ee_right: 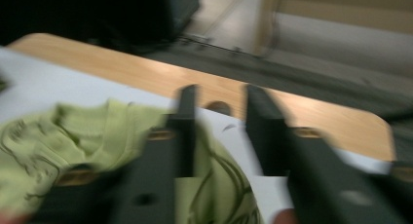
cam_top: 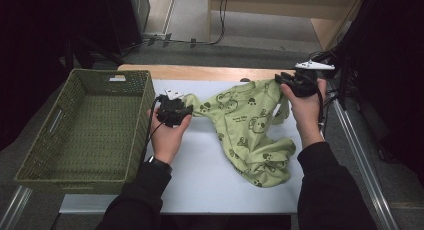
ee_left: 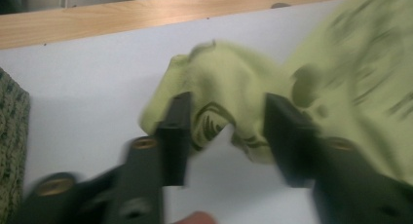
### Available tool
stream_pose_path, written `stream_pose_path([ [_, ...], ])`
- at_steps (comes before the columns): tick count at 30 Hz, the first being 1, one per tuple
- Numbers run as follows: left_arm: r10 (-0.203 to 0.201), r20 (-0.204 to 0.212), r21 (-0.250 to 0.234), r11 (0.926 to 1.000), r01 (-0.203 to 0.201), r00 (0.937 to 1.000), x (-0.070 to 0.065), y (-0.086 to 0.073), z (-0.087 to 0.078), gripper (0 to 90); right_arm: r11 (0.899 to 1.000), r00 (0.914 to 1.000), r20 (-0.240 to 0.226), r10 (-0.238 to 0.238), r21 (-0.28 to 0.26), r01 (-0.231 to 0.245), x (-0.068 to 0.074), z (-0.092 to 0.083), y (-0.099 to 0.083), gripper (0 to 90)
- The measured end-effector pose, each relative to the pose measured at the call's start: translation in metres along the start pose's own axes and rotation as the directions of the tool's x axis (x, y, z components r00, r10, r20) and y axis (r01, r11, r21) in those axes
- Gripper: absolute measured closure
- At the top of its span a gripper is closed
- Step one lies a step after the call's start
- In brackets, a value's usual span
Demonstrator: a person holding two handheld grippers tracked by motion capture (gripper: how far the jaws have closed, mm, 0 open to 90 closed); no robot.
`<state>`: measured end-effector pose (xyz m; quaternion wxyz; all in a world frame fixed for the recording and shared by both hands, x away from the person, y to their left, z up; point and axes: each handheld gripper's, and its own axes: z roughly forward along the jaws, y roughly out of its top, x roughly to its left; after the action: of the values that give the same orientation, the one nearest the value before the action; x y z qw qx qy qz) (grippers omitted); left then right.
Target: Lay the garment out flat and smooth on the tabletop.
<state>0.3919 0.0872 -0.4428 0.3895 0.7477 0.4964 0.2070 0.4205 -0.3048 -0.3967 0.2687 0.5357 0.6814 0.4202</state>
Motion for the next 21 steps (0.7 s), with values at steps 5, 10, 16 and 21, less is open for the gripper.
stream_pose_path([
  [5, 0.058, 0.09, -0.016, 0.9982, -0.057, 0.9942, -0.012, -0.013, -0.003, 40.2, 0.998, 0.9957, -0.08, -0.045, 0.033, 0.048, 0.002, -0.004, -0.018, 43.3],
  [10, 0.064, 0.157, 0.013, 0.9977, -0.067, 0.9855, -0.023, -0.032, 0.004, 41.8, 0.995, 0.9969, -0.078, -0.004, 0.095, 0.011, -0.012, -0.006, -0.045, 43.2],
  [16, 0.082, 0.289, 0.049, 0.9937, -0.1, 0.9537, -0.049, -0.051, 0.012, 55.2, 0.983, 0.9972, -0.067, 0.034, 0.184, -0.021, -0.025, -0.004, -0.08, 35.0],
  [21, 0.064, 0.355, 0.085, 0.9913, -0.101, 0.9326, -0.064, -0.057, 0.02, 77.4, 0.974, 0.9977, -0.062, 0.027, 0.228, -0.013, -0.03, -0.001, -0.105, 30.9],
])
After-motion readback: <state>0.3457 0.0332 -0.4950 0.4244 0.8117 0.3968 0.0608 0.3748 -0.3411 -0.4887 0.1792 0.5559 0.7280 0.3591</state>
